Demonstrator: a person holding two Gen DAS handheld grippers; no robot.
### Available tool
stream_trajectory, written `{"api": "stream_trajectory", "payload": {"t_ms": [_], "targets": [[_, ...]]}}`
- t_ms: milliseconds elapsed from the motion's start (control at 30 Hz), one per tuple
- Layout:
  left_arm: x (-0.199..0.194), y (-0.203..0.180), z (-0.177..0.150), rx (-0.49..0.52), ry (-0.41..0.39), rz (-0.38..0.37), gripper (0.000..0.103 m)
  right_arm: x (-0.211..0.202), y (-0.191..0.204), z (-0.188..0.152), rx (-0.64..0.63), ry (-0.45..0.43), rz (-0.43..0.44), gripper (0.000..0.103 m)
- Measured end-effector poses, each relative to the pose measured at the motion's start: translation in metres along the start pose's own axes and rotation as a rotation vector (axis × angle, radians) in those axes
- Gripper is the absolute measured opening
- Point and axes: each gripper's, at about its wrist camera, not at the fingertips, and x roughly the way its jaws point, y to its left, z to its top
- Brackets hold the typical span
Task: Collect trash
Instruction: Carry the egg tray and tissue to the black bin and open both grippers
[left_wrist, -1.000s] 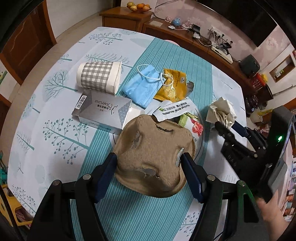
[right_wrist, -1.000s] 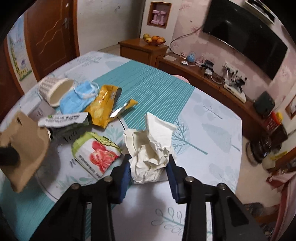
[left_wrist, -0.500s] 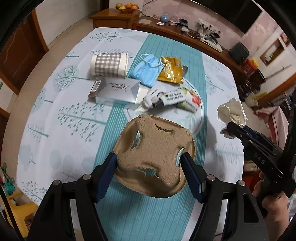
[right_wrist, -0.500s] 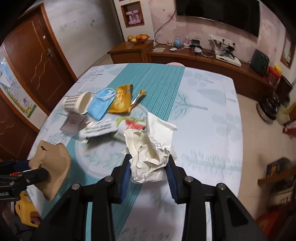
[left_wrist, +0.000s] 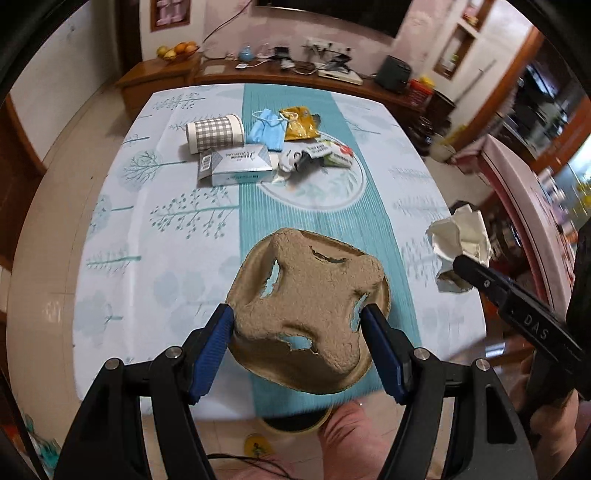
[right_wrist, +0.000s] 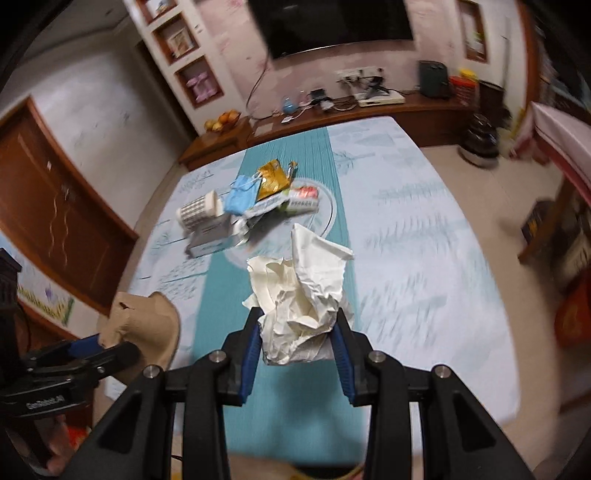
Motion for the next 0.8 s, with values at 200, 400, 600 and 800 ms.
{"api": "stream_trajectory", "payload": {"t_ms": [200,400,600,800], "targets": [[-0.025,0.005,-0.044,0.069,0.008,-0.020,0.070,-0.028,0.028,-0.055,0.047,0.039,0.006,0.036],[-0.029,0.003,-0.089,0.079,0.053,-0.038,0.070,-0.049,0.041,-0.104,0.042,0.108,0.005,0.036],[-0.015,-0.004,-0.132,0.075,0.108,-0.013,0.070,-0.051,0.033,-0.150,0.040,0.193,0.012,0.036],[0.023,-0.010,-0.176,0.033,0.146,0.024,0.070,-0.021,0.004,-0.198,0.052,0.299,0.020,0.036]]}}
